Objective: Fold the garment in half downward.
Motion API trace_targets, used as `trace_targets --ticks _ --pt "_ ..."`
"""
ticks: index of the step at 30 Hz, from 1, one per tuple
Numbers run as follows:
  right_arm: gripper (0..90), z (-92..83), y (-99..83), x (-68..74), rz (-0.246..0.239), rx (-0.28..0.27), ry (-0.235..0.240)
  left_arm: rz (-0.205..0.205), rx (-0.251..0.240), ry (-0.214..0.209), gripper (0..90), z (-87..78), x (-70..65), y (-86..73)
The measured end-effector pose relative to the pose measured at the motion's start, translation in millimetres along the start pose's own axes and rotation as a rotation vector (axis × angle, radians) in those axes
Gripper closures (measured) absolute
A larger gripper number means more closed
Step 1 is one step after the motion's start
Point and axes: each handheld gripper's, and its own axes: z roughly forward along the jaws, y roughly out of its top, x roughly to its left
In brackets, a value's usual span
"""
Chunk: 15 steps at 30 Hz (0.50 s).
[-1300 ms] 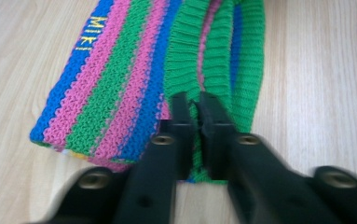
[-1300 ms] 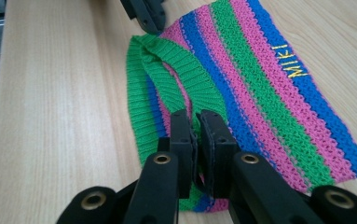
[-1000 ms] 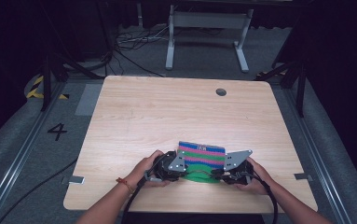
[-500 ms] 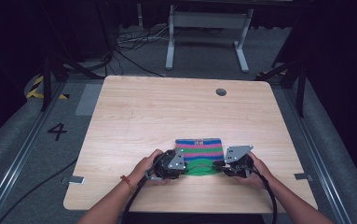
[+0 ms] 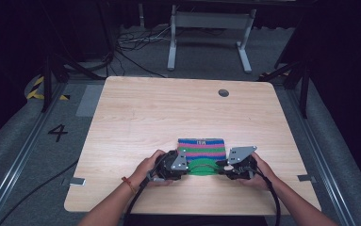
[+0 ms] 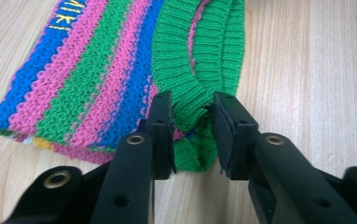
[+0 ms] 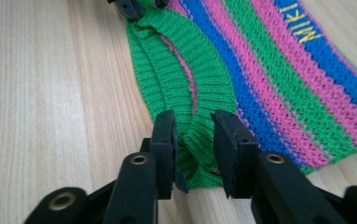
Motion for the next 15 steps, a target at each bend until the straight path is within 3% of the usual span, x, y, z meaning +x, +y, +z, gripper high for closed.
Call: trace_targets --ticks 4,9,14,15 --pt "60.8 -4.4 2.0 0.0 0.019 -0.017 -0.018 -0.016 -0.007 0.023 65.6 -7.3 2.6 0.3" --pt "49.3 -11.2 4.0 1.0 0.033 -0.015 -0.051 -0.033 -0.009 0.061 55.2 -17.3 2.1 0.7" --pt "36.5 -20.6 4.0 1.7 0.027 0.011 -0.088 -0.05 0.019 0.085 38.3 -24.7 3.5 -1.0" --pt "36.5 -20.6 4.0 1.7 0.027 0.011 -0.088 -0.057 0.051 0.119 38.3 -25.9 4.0 -1.0"
